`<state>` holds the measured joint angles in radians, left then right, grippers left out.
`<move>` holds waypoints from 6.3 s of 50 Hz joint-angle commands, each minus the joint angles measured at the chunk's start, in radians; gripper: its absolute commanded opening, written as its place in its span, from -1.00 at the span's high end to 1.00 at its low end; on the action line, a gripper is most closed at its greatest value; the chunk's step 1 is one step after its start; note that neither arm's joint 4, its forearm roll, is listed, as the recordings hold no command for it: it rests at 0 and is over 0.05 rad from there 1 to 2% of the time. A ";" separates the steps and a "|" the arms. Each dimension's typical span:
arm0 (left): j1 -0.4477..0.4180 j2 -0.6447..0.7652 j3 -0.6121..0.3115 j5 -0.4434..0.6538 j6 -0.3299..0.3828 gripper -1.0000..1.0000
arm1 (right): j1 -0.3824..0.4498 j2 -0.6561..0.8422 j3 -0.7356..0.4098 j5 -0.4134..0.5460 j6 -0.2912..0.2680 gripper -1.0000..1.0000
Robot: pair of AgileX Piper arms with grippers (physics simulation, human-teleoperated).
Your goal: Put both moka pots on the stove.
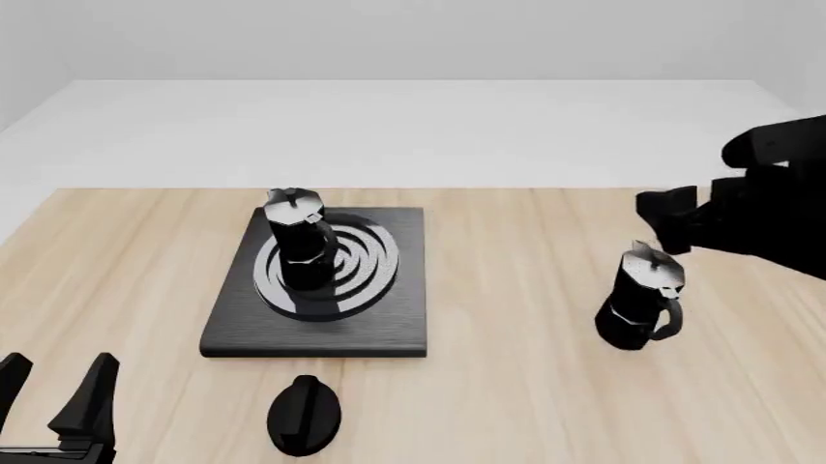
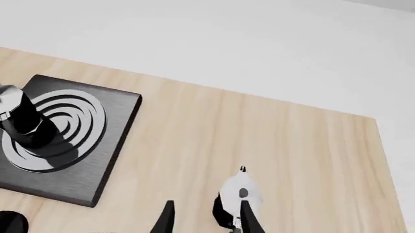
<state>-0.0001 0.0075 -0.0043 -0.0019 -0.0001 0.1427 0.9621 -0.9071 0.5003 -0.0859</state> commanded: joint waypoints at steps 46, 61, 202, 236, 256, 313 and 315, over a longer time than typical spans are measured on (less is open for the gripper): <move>0.000 0.000 0.000 0.000 0.000 -1.00 | -0.215 0.185 0.121 -0.062 0.007 -1.00; 0.000 0.000 0.000 0.000 0.000 -1.00 | -0.194 0.221 0.153 -0.086 0.031 -1.00; 0.000 0.000 0.000 0.000 0.000 -1.00 | 0.013 0.317 0.099 -0.298 -0.039 1.00; 0.000 0.000 0.000 0.000 0.000 -1.00 | 0.209 0.525 -0.182 -0.217 0.005 1.00; 0.000 0.000 0.000 0.000 0.000 -1.00 | 0.297 0.659 -0.346 -0.182 0.026 1.00; 0.000 0.000 0.000 0.000 0.000 -1.00 | 0.430 0.979 -0.794 -0.033 0.102 1.00; 0.000 0.000 0.000 0.000 0.000 -1.00 | 0.438 0.981 -0.798 -0.033 0.104 1.00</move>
<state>-0.0001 0.0075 -0.0043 -0.0019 -0.0001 0.5566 1.9214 -1.6234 0.4560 -0.0038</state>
